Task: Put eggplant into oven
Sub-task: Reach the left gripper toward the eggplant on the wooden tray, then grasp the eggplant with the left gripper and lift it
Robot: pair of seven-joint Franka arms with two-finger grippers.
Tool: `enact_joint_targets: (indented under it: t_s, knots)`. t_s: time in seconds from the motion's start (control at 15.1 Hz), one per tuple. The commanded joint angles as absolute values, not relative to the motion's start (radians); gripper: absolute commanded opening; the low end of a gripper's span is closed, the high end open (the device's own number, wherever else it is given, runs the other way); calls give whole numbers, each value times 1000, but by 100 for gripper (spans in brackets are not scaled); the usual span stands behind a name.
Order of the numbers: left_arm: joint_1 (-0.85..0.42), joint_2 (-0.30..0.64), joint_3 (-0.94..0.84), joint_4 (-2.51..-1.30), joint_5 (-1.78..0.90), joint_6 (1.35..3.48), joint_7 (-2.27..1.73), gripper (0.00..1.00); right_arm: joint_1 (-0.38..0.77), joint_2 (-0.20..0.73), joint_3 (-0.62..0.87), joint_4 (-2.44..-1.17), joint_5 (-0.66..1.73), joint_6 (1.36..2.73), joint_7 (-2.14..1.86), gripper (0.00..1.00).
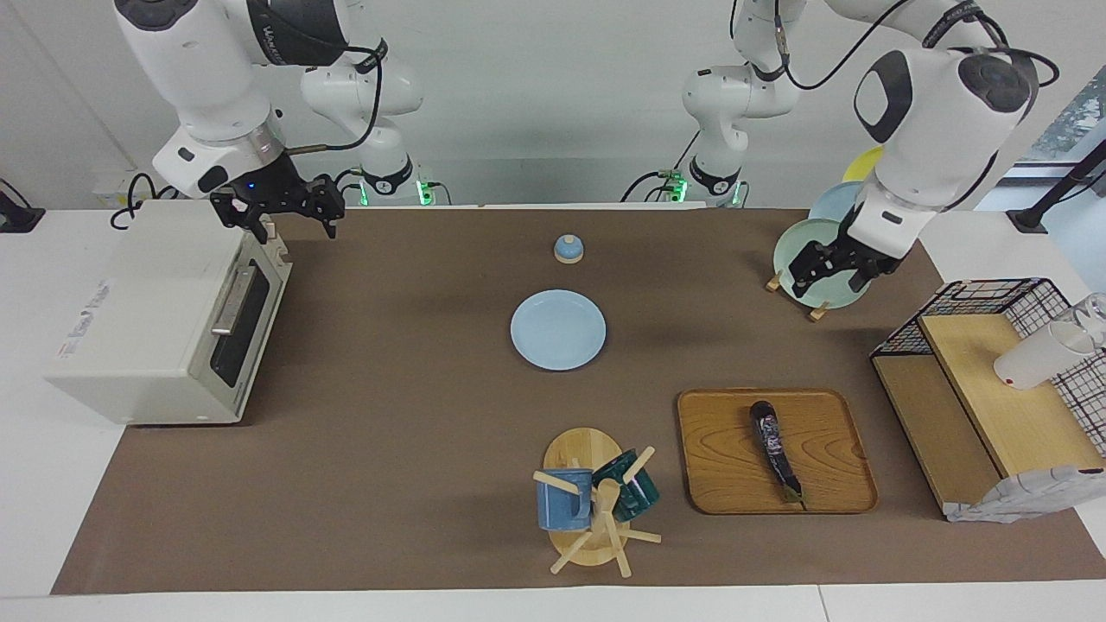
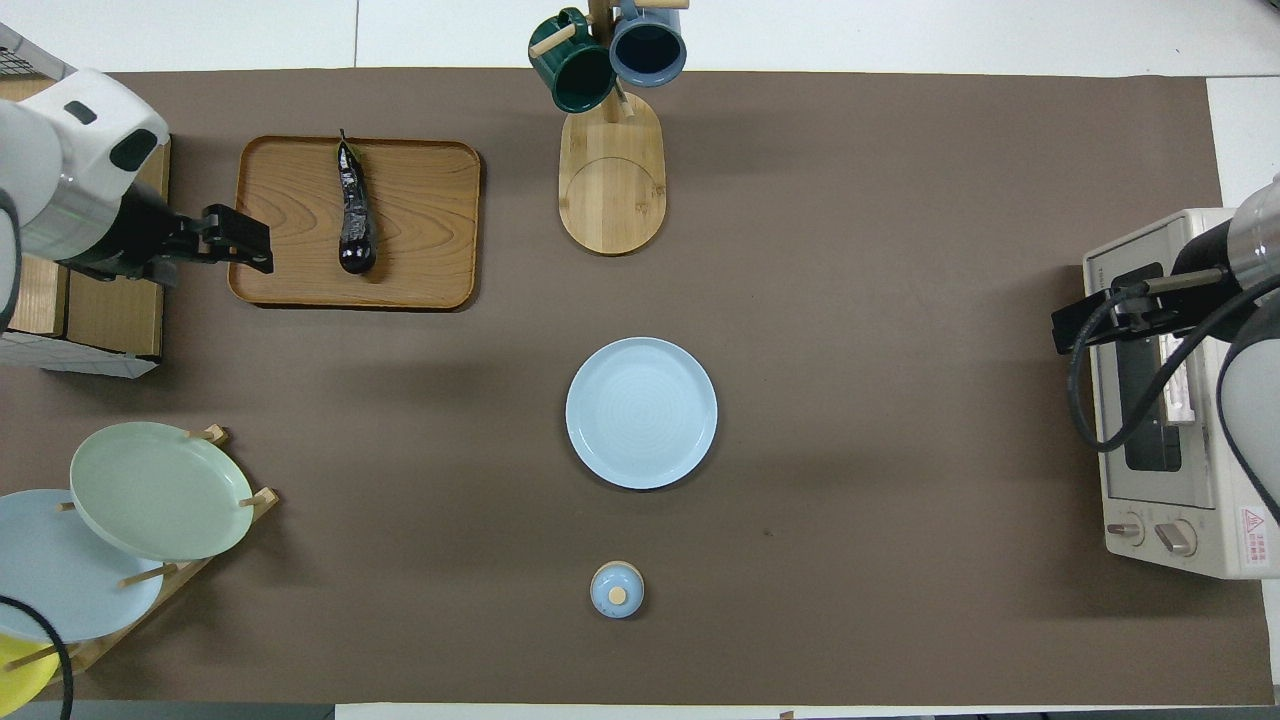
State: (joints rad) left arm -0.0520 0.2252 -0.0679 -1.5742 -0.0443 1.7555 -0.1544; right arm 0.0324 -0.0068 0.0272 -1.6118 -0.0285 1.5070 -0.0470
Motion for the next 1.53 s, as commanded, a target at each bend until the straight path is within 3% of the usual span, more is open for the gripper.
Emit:
enact_joint_targets:
  t_s: [0.0,0.4,0.93,1.13,1.2,1.26,1.46]
  knots:
    - [-58,397,-60,-1439,-49,1775,-158,100,20,-20,31,-1631,-5,1517,-44,100]
    - [-78,581,-63,-1433,-43,1988,-106,100,20,-20,31,-1629,-5,1517,-44,100]
    - [-97,554,-63,-1592,-44,2141,-43,100,21,-20,31,-1631,-5,1517,-44,100]
    - [-104,554,-63,-1595,-44,2135,-41,95,20,-20,31,-1631,-5,1517,-44,100]
    - [-104,554,-63,-1594,-43,2137,-41,88,20,-20,31,-1631,-5,1519,-44,100]
    - [-104,554,-63,-1591,-43,2132,-40,73,20,-20,31,-1631,-5,1517,-44,100]
    - [-112,554,-63,-1583,-41,2117,-40,18,20,-20,31,-1631,-5,1517,-44,100]
